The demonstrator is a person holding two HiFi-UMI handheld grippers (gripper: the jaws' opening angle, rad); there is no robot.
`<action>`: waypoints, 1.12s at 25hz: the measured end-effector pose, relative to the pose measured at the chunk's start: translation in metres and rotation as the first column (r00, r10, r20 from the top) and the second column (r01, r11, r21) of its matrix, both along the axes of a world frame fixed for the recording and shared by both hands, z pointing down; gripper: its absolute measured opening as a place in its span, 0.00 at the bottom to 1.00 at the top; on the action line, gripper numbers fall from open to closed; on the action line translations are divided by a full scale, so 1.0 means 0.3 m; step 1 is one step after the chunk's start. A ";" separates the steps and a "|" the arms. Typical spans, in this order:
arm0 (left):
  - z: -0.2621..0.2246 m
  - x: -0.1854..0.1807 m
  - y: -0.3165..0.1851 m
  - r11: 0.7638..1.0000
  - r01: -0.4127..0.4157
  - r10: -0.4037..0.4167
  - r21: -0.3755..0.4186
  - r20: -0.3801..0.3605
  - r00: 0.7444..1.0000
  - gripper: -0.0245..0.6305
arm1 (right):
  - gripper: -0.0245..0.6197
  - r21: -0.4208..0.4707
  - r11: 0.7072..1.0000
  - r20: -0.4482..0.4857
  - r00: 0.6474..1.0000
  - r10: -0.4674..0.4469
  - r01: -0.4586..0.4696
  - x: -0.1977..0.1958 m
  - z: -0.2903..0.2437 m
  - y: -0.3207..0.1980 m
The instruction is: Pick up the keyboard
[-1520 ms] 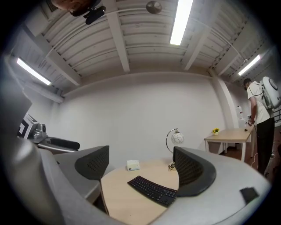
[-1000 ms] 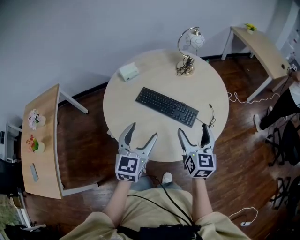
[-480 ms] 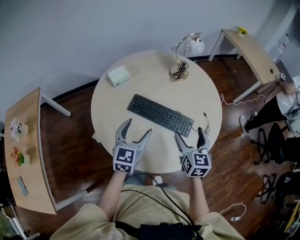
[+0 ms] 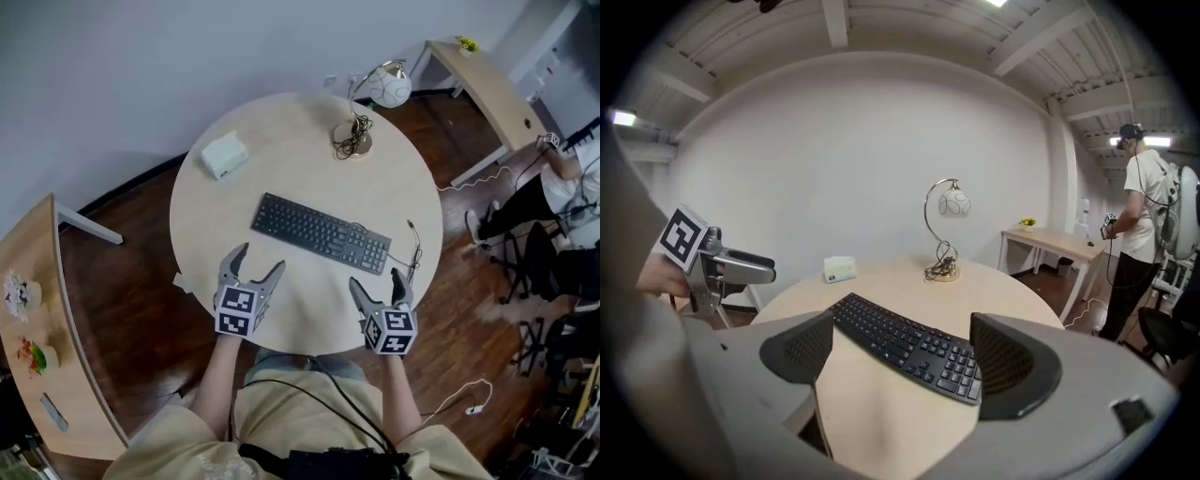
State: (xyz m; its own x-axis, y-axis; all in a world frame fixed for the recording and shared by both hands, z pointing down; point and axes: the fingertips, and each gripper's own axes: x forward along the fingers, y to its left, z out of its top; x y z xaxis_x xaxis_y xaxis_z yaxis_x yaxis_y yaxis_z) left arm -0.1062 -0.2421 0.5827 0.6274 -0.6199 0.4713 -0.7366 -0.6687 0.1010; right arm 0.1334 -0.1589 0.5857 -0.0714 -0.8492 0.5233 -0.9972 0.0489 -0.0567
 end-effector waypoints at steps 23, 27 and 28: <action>0.527 0.021 -0.427 0.873 -0.013 0.115 -0.487 0.180 0.977 0.61 | 0.78 -0.401 0.915 0.269 0.951 0.151 -0.032 0.340 0.571 -0.113; 0.576 0.045 -0.462 0.802 -0.136 0.267 -0.581 0.147 0.952 0.70 | 0.78 -0.442 0.897 0.287 0.948 0.139 0.002 0.351 0.635 -0.136; 0.591 0.045 -0.468 0.779 -0.157 0.306 -0.607 0.150 0.940 0.73 | 0.78 -0.450 0.893 0.291 0.948 0.128 0.017 0.353 0.646 -0.142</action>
State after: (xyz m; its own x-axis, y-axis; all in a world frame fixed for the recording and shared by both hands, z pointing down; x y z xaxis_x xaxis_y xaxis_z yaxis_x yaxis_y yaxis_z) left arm -0.0928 -0.3825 0.7598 0.5446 -0.0328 0.8381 -0.6180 -0.6912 0.3745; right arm 0.2392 -0.2014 0.7795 -0.2483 -0.5412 0.8034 -0.9267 -0.1089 -0.3597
